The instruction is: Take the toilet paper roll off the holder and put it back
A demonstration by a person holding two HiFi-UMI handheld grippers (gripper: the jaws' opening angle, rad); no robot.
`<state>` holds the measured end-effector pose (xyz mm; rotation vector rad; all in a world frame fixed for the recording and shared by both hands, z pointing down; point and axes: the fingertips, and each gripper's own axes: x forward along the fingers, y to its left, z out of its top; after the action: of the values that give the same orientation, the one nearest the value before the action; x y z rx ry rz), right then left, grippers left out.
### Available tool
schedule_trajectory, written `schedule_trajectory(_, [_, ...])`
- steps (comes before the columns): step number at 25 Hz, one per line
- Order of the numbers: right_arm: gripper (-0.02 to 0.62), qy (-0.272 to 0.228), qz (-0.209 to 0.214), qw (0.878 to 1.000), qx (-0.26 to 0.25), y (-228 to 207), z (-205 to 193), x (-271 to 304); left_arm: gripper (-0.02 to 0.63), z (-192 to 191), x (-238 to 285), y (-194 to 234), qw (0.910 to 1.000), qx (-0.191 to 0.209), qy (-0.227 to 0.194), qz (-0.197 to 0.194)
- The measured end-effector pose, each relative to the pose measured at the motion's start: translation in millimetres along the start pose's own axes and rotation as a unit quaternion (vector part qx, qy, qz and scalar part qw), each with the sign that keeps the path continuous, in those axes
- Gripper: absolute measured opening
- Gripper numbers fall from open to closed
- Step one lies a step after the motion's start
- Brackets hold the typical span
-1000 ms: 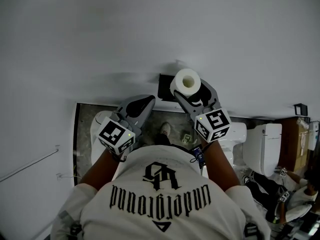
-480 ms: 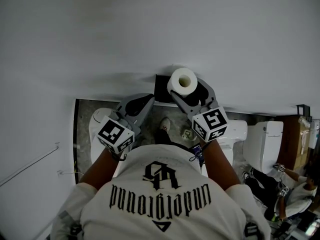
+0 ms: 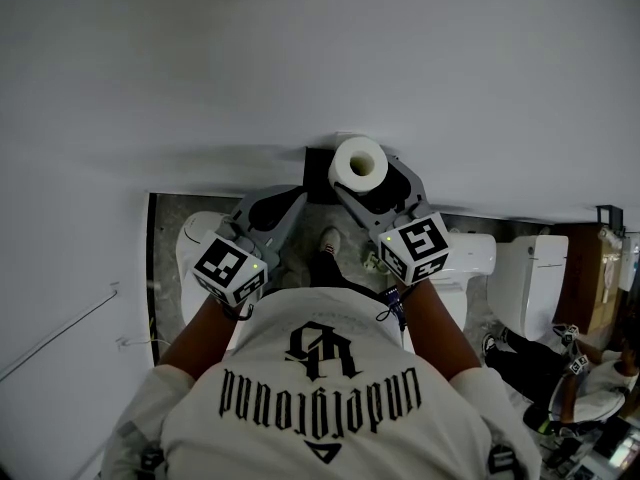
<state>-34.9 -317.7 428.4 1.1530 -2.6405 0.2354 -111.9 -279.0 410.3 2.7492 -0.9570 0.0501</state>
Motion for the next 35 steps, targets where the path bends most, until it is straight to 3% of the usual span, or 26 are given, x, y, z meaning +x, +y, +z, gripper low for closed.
schedule_trajectory(25, [0.321, 0.004, 0.008, 1.000, -0.009, 7, -14, 4, 0.012, -1, -3, 5, 1.0000, 0.002, -0.003, 0.008])
schedule_trajectory(35, [0.327, 0.002, -0.021, 1.000, -0.006, 5, -14, -6, 0.012, 4, -18, 2, 0.9999, 0.007, -0.008, 0.010])
